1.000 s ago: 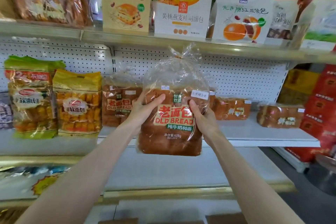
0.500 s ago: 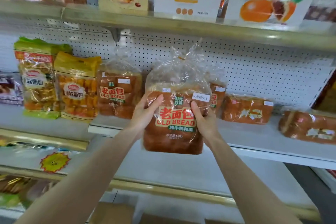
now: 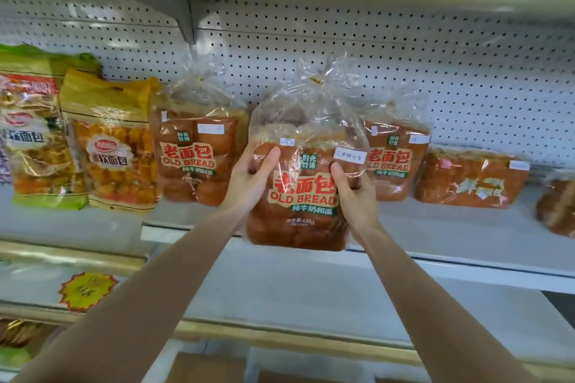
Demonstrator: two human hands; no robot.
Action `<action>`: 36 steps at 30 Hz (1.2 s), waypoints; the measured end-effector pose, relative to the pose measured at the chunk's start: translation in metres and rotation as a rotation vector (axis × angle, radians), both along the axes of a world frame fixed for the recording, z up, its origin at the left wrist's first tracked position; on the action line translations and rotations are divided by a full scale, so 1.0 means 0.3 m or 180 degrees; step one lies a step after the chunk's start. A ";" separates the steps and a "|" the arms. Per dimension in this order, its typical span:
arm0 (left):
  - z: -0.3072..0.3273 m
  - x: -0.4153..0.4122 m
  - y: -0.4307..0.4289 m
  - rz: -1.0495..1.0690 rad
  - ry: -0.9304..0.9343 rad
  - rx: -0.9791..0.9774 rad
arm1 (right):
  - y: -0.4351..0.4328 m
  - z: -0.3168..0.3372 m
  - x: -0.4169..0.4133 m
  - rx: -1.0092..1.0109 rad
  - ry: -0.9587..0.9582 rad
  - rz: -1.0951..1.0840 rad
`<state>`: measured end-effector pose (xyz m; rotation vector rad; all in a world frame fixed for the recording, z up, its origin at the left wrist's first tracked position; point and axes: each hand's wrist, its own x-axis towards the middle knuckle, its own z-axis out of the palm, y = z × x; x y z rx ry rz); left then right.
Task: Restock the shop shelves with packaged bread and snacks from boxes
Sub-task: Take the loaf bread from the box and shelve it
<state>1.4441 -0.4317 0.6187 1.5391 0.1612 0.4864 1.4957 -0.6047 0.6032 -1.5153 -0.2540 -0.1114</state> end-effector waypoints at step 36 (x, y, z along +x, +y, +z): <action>-0.277 -0.004 0.091 -0.0343 -0.0439 0.0185 | 0.033 -0.187 0.033 -0.0537 -0.0295 -0.0118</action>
